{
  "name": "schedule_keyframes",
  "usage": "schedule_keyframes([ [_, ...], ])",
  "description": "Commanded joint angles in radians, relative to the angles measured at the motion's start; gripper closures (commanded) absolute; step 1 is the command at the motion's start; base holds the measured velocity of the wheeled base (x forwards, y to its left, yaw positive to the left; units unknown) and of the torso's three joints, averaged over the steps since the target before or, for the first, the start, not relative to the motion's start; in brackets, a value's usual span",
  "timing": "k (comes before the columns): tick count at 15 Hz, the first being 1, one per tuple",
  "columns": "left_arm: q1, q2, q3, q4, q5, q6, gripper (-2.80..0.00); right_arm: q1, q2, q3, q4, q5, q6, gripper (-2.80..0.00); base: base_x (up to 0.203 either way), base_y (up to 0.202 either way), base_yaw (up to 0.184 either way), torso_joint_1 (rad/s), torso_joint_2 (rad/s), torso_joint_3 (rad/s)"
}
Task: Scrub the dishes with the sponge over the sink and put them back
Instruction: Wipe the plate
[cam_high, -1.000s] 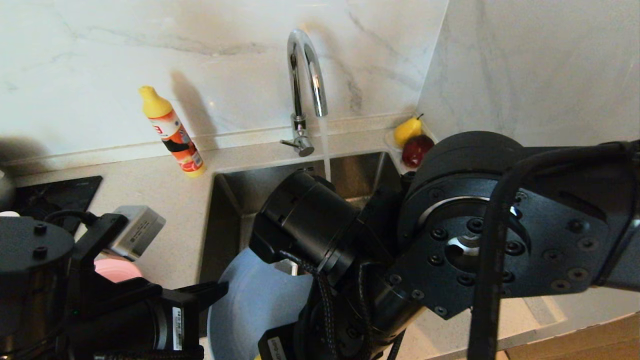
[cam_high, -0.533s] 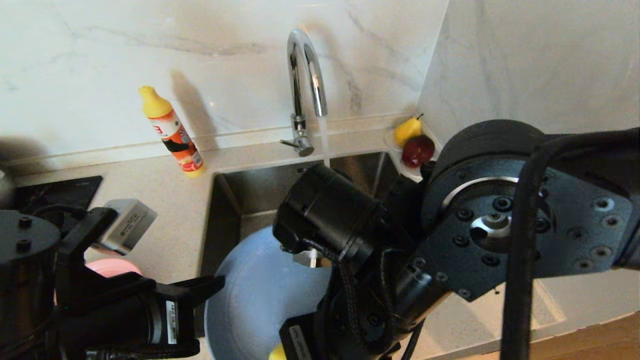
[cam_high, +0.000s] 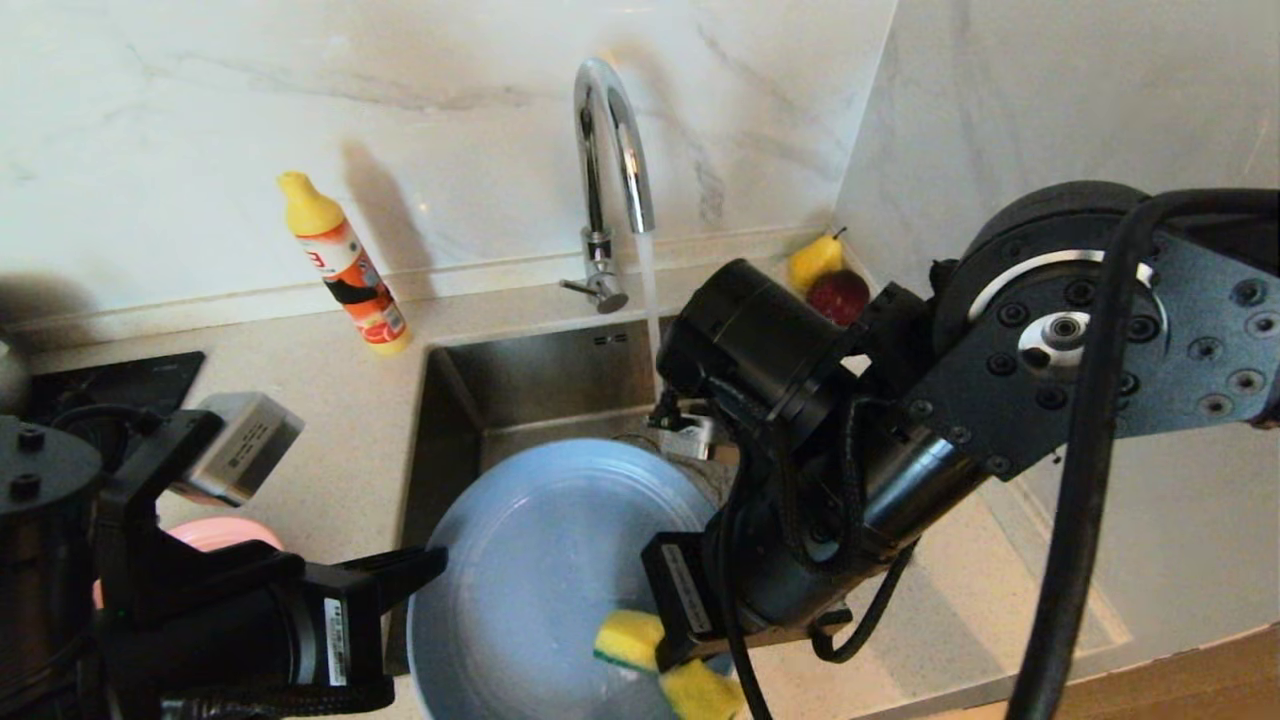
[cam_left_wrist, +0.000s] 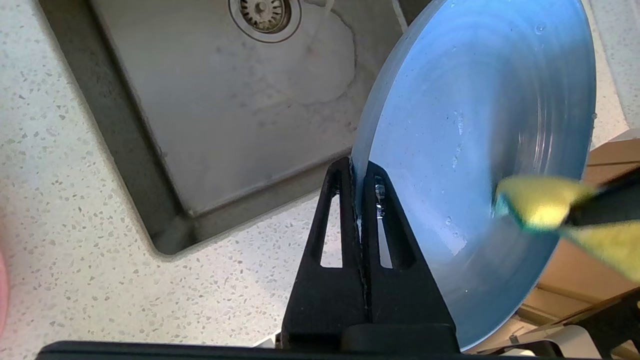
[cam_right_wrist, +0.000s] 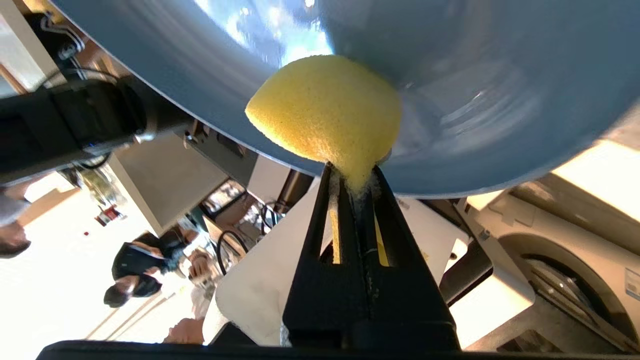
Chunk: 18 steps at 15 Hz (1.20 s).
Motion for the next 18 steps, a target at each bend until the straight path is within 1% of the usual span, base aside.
schedule_keyframes([
  [1,0.000,0.001,0.000,-0.001,0.000,-0.002,0.00,-0.018,-0.010,-0.012,0.001,0.001,0.003,0.00,0.000,0.000,0.000,0.000,0.00,0.000],
  [5,0.000,0.006,-0.002,0.000,0.000,0.000,0.00,-0.027,0.013,-0.070,-0.014,0.000,-0.001,0.00,0.000,0.000,0.000,0.000,0.00,0.000],
  [6,0.000,0.008,-0.003,0.000,-0.001,0.001,0.00,-0.027,0.017,-0.070,-0.046,0.001,-0.005,0.00,0.000,0.000,0.000,0.000,0.00,0.000],
  [10,0.000,0.016,0.004,0.002,-0.004,0.003,0.00,-0.020,0.030,-0.071,-0.089,0.001,-0.009,0.00,0.000,0.000,0.000,0.000,0.00,0.000],
  [18,0.000,0.021,0.023,0.002,-0.004,0.003,0.00,0.076,0.050,-0.075,-0.155,0.001,-0.029,0.00,0.000,0.000,0.000,0.000,0.00,0.000],
])
